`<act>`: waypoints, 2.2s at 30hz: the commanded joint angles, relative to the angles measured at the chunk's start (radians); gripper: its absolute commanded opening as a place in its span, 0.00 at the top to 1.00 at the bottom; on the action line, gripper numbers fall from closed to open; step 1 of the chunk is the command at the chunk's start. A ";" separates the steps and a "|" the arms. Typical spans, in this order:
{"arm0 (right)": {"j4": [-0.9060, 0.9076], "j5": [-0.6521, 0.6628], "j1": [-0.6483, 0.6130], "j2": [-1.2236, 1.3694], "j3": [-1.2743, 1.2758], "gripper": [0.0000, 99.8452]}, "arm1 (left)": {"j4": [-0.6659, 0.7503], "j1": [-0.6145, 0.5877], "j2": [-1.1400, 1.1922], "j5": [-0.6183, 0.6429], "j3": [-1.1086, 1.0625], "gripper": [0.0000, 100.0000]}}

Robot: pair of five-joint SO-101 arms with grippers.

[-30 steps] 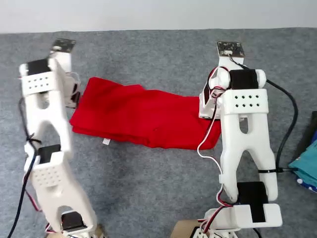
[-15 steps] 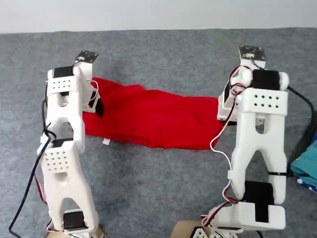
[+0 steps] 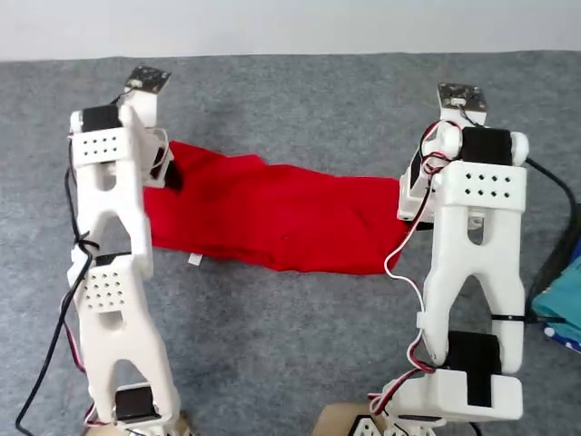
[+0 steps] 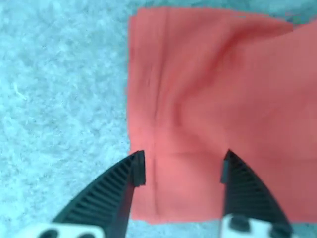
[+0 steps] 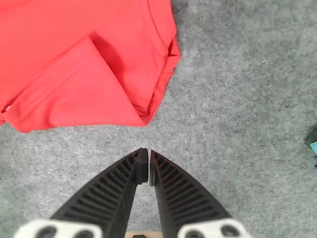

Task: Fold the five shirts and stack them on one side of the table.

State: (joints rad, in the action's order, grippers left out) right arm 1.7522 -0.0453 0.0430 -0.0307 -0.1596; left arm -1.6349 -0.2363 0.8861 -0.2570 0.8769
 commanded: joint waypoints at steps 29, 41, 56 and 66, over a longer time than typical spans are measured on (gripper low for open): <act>0.038 0.009 0.002 -0.013 -0.051 0.99 | -0.118 0.040 0.252 -0.051 0.200 0.83; 0.033 0.009 0.002 -0.013 -0.051 0.99 | -0.121 0.081 0.241 -0.124 0.134 1.00; 0.038 0.011 0.008 -0.047 -0.052 0.99 | -0.121 0.256 -0.170 -0.032 -0.082 1.00; 0.039 0.192 0.116 -0.297 -0.043 0.99 | -0.118 0.557 -0.256 0.114 -0.068 1.00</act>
State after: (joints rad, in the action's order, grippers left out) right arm 1.7538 0.1020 0.0921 -0.2455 -0.1596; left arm -1.7300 0.2440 0.6790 -0.1772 0.7603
